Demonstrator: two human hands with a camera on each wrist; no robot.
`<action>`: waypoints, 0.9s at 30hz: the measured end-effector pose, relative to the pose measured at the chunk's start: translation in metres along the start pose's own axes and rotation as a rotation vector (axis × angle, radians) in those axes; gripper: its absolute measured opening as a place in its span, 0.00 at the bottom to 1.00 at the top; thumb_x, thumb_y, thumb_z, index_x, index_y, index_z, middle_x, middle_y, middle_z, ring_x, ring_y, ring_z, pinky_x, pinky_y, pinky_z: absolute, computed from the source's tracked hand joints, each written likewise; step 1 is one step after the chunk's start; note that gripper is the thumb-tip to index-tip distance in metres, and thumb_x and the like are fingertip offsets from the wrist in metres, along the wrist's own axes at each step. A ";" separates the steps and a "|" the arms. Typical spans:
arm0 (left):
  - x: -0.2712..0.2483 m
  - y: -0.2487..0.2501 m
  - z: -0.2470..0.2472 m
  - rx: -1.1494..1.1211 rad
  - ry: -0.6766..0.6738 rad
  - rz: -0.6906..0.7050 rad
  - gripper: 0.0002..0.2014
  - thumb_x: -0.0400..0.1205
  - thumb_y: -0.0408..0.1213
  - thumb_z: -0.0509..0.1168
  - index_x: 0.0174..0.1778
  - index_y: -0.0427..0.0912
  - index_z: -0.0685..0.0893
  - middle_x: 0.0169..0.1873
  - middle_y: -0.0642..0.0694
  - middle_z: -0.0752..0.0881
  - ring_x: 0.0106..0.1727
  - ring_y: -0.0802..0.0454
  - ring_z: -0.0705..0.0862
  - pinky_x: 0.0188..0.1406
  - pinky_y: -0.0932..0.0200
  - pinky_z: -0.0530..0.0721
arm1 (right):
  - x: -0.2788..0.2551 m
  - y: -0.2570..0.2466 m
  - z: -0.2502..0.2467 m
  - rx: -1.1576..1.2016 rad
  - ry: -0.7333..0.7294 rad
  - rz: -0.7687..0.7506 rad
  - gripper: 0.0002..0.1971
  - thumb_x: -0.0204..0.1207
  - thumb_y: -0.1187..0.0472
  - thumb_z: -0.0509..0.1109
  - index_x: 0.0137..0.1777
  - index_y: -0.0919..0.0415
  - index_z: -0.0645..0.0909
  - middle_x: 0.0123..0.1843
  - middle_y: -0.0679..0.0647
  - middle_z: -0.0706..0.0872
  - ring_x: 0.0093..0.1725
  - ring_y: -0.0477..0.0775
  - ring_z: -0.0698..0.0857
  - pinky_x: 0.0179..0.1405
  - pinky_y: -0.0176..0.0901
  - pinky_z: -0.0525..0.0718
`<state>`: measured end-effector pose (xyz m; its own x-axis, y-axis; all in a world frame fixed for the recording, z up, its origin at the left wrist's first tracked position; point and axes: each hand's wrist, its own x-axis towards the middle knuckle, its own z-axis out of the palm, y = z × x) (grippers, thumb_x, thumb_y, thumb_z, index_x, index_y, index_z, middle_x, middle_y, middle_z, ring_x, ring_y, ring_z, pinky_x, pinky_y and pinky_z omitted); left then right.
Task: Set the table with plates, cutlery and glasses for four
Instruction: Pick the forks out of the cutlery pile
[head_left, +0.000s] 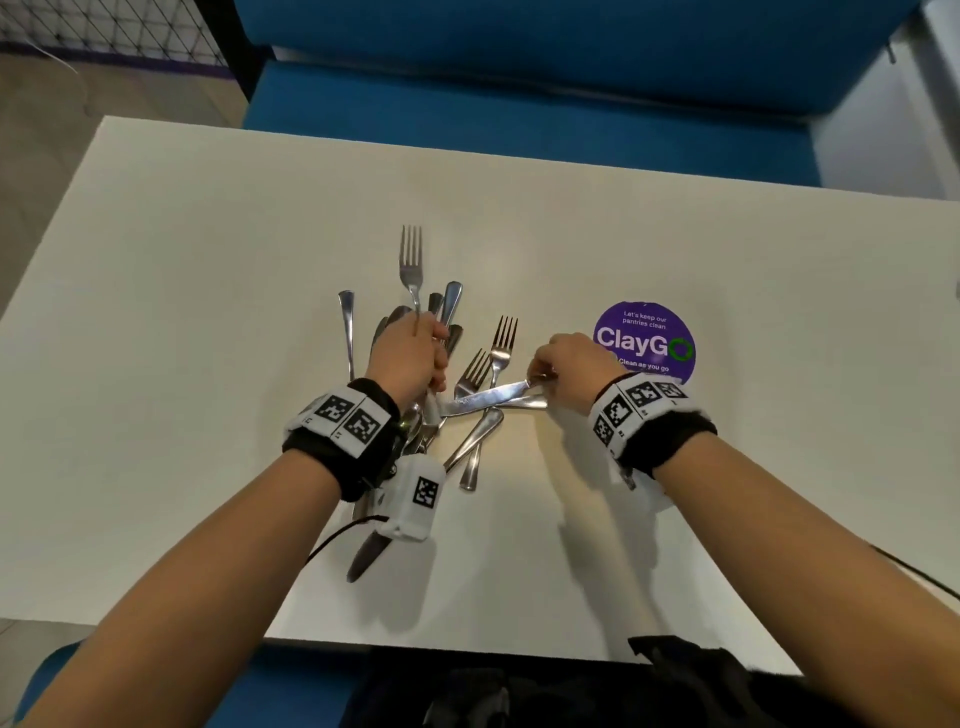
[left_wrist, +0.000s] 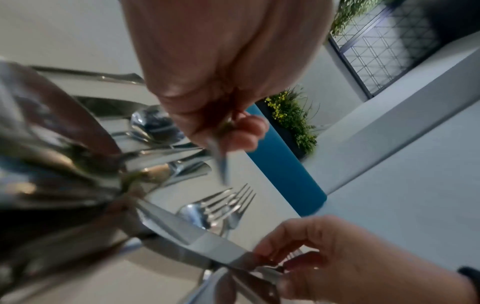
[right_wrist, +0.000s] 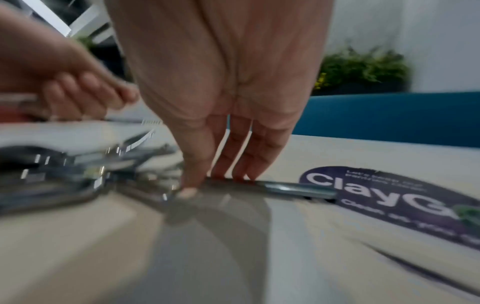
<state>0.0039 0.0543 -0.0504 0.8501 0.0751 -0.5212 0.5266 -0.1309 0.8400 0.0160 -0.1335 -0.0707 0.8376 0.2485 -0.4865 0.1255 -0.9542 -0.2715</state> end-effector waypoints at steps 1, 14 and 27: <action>-0.001 -0.002 -0.004 0.019 -0.012 -0.003 0.14 0.89 0.39 0.48 0.40 0.43 0.74 0.25 0.47 0.73 0.24 0.53 0.70 0.25 0.60 0.73 | 0.000 0.001 0.004 -0.053 -0.016 0.018 0.13 0.74 0.67 0.70 0.55 0.53 0.85 0.55 0.51 0.81 0.60 0.54 0.79 0.61 0.51 0.79; -0.006 -0.010 -0.025 0.087 -0.113 0.002 0.15 0.89 0.40 0.48 0.41 0.43 0.76 0.26 0.46 0.75 0.22 0.54 0.72 0.21 0.63 0.75 | -0.014 -0.015 0.016 -0.282 -0.125 -0.103 0.09 0.78 0.62 0.64 0.57 0.57 0.78 0.57 0.54 0.80 0.59 0.56 0.78 0.54 0.47 0.78; -0.007 -0.009 -0.024 0.035 -0.184 -0.046 0.14 0.89 0.40 0.50 0.44 0.39 0.76 0.23 0.46 0.76 0.20 0.56 0.74 0.20 0.64 0.79 | -0.049 0.016 0.021 0.249 0.140 0.373 0.11 0.75 0.65 0.71 0.57 0.65 0.84 0.49 0.56 0.86 0.51 0.57 0.83 0.49 0.42 0.78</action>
<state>-0.0063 0.0787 -0.0504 0.8081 -0.1001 -0.5805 0.5616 -0.1664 0.8105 -0.0343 -0.1573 -0.0688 0.8671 -0.1449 -0.4765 -0.3147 -0.9010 -0.2987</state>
